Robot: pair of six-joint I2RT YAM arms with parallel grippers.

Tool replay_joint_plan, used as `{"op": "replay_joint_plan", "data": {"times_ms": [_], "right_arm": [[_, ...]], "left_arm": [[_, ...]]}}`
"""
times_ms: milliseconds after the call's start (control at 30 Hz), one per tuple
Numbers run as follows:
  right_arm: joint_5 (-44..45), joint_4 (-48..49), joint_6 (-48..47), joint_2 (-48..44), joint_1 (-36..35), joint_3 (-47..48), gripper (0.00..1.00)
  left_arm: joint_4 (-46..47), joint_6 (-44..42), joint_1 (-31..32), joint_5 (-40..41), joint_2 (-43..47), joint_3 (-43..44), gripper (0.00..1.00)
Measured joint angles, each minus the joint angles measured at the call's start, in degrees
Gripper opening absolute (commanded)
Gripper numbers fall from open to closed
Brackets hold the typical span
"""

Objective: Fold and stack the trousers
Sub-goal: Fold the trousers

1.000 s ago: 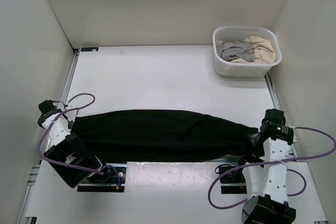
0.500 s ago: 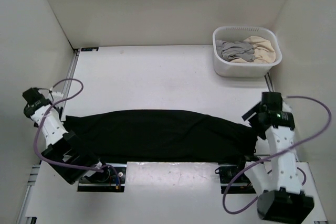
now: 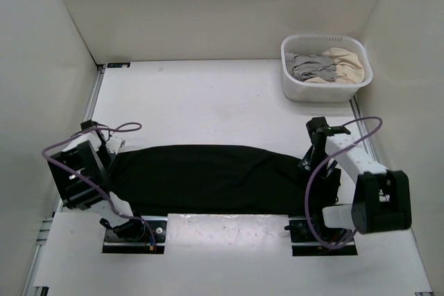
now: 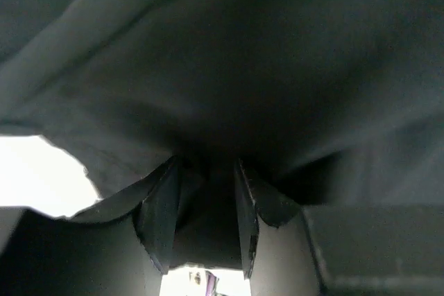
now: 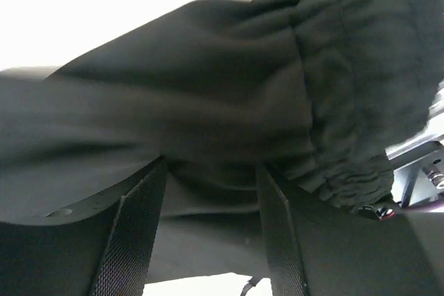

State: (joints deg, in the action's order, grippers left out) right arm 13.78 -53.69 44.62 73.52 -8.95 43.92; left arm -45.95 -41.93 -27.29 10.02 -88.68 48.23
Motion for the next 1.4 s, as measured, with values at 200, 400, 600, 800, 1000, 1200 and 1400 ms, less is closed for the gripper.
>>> {"op": "replay_joint_plan", "data": {"times_ms": [200,400,600,800,1000,1200,1400], "right_arm": [[-1.9,2.0,-0.6,14.0,5.5,2.7,0.6],[1.1,2.2,-3.3,25.9,11.4,16.5,0.6],[3.5,7.7,-7.6,35.8,13.1,31.7,0.69],[0.3,8.9,-12.5,33.9,13.0,33.1,0.86],[-2.9,7.7,-16.4,23.3,13.8,35.6,0.93],[-13.7,8.9,-16.3,9.9,23.8,28.8,0.9],[-19.6,8.5,-15.5,8.0,28.5,15.8,0.91]], "left_arm": [[-1.0,3.5,3.3,3.9,-6.9,3.8,0.47],[1.0,7.7,8.0,4.1,-16.5,17.2,0.5],[2.7,11.2,10.7,1.5,-20.8,25.4,0.6],[-1.7,14.8,10.5,-0.9,-20.3,26.6,0.73],[-3.8,17.3,9.5,-3.1,-13.9,32.1,0.77],[-1.0,18.8,4.7,-3.1,-13.2,36.2,0.77],[1.8,19.4,3.8,-2.3,-28.5,41.5,0.77]]}}
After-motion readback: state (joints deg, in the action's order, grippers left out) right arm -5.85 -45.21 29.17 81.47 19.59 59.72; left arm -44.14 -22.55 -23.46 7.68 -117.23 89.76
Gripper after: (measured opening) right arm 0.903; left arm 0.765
